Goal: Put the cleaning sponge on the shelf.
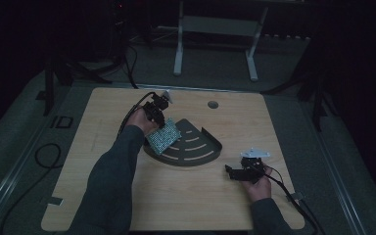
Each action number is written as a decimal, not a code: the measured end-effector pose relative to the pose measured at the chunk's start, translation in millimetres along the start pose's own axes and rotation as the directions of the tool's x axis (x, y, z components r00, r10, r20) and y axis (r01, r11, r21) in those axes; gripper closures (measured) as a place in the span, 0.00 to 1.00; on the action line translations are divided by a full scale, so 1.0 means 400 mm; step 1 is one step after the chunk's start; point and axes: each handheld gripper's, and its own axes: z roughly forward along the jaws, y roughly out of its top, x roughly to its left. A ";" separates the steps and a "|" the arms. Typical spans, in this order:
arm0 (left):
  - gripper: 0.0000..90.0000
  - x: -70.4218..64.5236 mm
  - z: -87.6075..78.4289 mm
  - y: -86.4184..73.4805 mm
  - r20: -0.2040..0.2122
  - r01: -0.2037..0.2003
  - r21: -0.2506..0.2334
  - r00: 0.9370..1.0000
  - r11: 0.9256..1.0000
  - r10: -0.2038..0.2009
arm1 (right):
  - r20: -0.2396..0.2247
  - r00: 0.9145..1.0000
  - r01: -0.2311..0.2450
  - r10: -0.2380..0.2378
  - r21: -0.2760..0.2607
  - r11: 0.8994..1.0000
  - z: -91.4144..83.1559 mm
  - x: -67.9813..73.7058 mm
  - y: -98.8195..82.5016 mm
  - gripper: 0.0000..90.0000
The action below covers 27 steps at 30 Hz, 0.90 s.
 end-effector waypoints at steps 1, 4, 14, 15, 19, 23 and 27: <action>1.00 0.000 0.003 0.000 -0.001 0.000 0.002 1.000 1.000 0.000 | 0.000 1.000 0.000 0.000 0.000 1.000 0.000 0.000 0.000 0.14; 1.00 0.001 0.010 -0.002 -0.004 0.003 0.001 1.000 1.000 -0.003 | 0.000 1.000 0.001 -0.001 0.000 1.000 0.000 0.000 0.000 0.14; 1.00 0.010 0.035 -0.010 -0.026 0.012 0.033 1.000 0.999 -0.012 | -0.001 1.000 0.001 -0.001 0.000 1.000 0.000 0.000 0.000 0.14; 1.00 0.010 0.036 -0.010 -0.033 0.013 0.034 0.999 0.999 -0.012 | -0.002 1.000 0.002 -0.002 0.000 1.000 0.000 -0.001 0.000 0.14; 1.00 0.014 0.036 -0.012 -0.049 0.015 0.037 0.999 0.999 -0.013 | -0.002 1.000 0.002 -0.002 0.000 1.000 0.000 -0.001 0.000 0.14; 0.99 0.013 0.037 -0.011 -0.053 0.013 0.038 0.999 0.999 -0.011 | -0.002 1.000 0.001 -0.001 0.000 1.000 0.000 -0.001 0.000 0.14; 0.99 0.011 0.040 -0.010 -0.054 0.012 0.040 0.998 0.999 -0.010 | -0.002 1.000 0.002 -0.002 0.000 1.000 0.000 -0.001 0.000 0.14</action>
